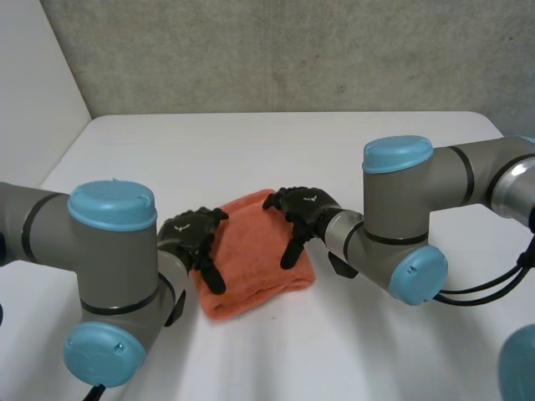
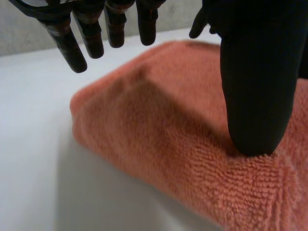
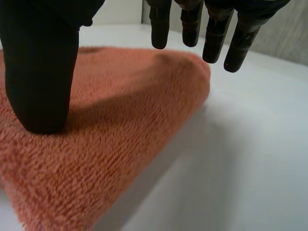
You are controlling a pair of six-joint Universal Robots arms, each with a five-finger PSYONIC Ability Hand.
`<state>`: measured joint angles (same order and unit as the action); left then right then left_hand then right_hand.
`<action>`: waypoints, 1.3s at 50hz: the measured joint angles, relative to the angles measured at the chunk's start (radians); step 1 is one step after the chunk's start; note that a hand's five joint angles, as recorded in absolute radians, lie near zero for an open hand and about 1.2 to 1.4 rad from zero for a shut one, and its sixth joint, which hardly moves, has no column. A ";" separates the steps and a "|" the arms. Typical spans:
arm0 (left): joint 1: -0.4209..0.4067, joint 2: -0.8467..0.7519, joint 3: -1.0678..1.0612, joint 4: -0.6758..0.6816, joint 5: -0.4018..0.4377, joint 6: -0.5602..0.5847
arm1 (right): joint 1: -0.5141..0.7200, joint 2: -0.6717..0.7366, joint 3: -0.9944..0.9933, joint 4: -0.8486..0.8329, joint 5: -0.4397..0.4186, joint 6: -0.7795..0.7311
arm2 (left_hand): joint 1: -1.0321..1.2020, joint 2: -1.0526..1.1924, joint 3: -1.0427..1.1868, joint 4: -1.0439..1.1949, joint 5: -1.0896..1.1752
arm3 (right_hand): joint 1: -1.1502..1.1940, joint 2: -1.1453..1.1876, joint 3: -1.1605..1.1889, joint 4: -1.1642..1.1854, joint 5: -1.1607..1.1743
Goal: Fold the laundry
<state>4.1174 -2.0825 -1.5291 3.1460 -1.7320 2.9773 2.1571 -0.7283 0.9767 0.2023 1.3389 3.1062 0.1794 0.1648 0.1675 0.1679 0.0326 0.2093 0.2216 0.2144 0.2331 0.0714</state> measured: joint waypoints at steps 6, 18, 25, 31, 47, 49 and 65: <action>0.006 -0.033 -0.008 0.001 0.000 0.005 | -0.003 0.057 -0.058 0.062 -0.001 -0.034 | 0.000 0.000 0.000 0.000 0.000 | 0.000 0.000 0.000 0.000 0.000; 0.016 0.041 0.026 -0.002 0.013 0.024 | -0.042 -0.096 -0.068 0.079 0.001 -0.074 | 0.000 0.000 0.000 0.000 0.000 | -0.010 0.000 0.000 0.000 -0.002; 0.047 0.192 0.081 -0.003 0.017 0.027 | -0.083 -0.316 0.036 -0.021 0.017 0.000 | 0.000 0.000 0.000 0.000 0.000 | -0.010 0.000 0.000 0.000 -0.002; 0.110 0.359 0.116 -0.016 0.019 0.026 | -0.163 -0.542 0.209 -0.112 0.116 0.015 | 0.000 0.000 0.000 0.000 0.000 | -0.010 0.000 0.000 0.000 -0.002; 0.193 0.530 0.141 -0.126 0.134 0.012 | -0.317 -0.847 0.460 -0.132 0.236 -0.076 | 0.000 0.000 0.000 0.000 0.000 | -0.010 0.000 0.000 0.000 -0.002; 0.192 0.529 0.144 -0.135 0.138 0.012 | -0.320 -0.855 0.461 -0.134 0.236 -0.076 | 0.000 0.000 0.000 0.000 0.000 | -0.010 0.000 0.000 0.000 -0.002; 0.191 0.512 0.130 -0.151 0.135 0.020 | -0.308 -0.846 0.452 -0.126 0.231 -0.069 | 0.000 0.000 0.000 0.000 0.000 | -0.010 0.000 0.000 0.000 -0.002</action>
<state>4.3088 -1.5709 -1.3989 2.9952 -1.5967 2.9968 1.8487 -1.5744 1.4288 0.0760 1.5695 3.0376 0.1794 0.1645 0.1675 0.1679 0.0326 0.1989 0.2216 0.2144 0.2331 0.0690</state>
